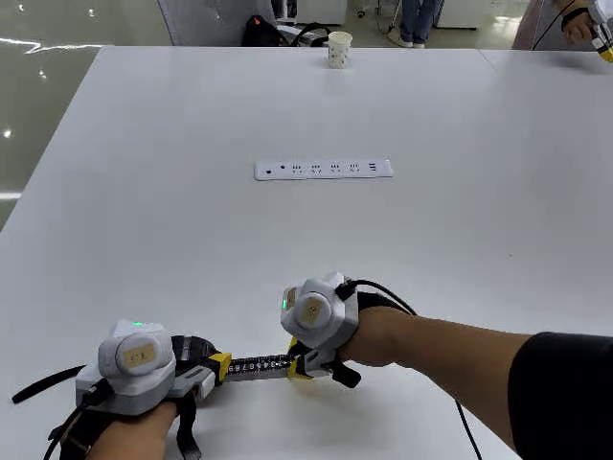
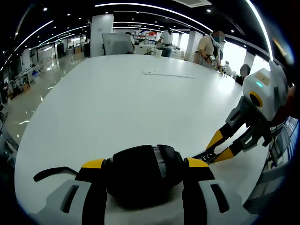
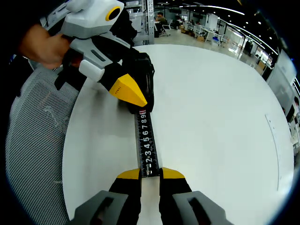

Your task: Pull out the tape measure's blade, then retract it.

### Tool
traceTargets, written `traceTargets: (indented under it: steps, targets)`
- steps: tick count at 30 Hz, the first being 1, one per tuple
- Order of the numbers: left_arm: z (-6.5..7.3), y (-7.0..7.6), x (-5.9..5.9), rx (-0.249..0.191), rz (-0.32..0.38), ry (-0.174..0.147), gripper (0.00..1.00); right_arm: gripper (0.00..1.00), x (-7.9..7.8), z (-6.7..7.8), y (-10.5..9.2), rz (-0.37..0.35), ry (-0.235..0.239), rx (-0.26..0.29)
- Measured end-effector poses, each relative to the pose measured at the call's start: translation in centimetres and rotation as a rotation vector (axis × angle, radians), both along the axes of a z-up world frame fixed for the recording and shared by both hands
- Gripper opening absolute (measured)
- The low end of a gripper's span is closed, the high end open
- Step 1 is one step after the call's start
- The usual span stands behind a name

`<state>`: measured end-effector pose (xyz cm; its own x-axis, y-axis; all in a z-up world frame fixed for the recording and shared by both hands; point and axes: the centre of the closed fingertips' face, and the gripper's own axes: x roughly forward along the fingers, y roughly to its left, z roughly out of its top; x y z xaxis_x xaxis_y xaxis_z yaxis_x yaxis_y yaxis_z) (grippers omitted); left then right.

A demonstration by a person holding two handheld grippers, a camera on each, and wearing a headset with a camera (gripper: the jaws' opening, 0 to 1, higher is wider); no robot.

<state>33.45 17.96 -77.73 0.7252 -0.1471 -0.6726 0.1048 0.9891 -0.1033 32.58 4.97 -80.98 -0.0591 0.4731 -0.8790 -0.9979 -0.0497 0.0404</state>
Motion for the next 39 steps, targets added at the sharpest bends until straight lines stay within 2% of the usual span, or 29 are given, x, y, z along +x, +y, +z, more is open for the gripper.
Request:
traceTargets:
  steps: [3, 4, 5, 11, 15, 18, 39]
  targets:
    - [0.0, 0.0, 0.0, -0.001, 0.001, -0.001, 0.60, 0.10, 0.0, 0.0, 0.2, 0.025, -0.006, 0.014]
    - [0.0, 0.0, 0.0, -0.001, 0.001, -0.001, 0.60, 0.10, 0.0, 0.1, 0.2, -0.013, 0.011, 0.018]
    - [0.0, 0.0, 0.0, -0.001, 0.001, -0.001, 0.60, 0.10, 0.0, 0.1, 0.3, -0.019, 0.021, 0.020]
    - [0.0, -0.1, 0.0, -0.001, 0.000, -0.002, 0.60, 0.10, -0.1, 0.1, 0.4, 0.001, 0.009, 0.020]
    - [0.0, -0.1, 0.0, -0.001, 0.000, -0.001, 0.60, 0.10, -0.1, 0.2, 0.6, -0.024, 0.023, 0.026]
    - [-0.1, -0.1, 0.0, 0.000, -0.001, 0.000, 0.60, 0.10, -0.2, 0.1, 0.6, -0.008, 0.013, 0.026]
    - [0.0, -0.1, 0.0, -0.006, -0.002, -0.002, 0.60, 0.10, -0.3, 0.1, 1.4, -0.012, 0.017, 0.036]
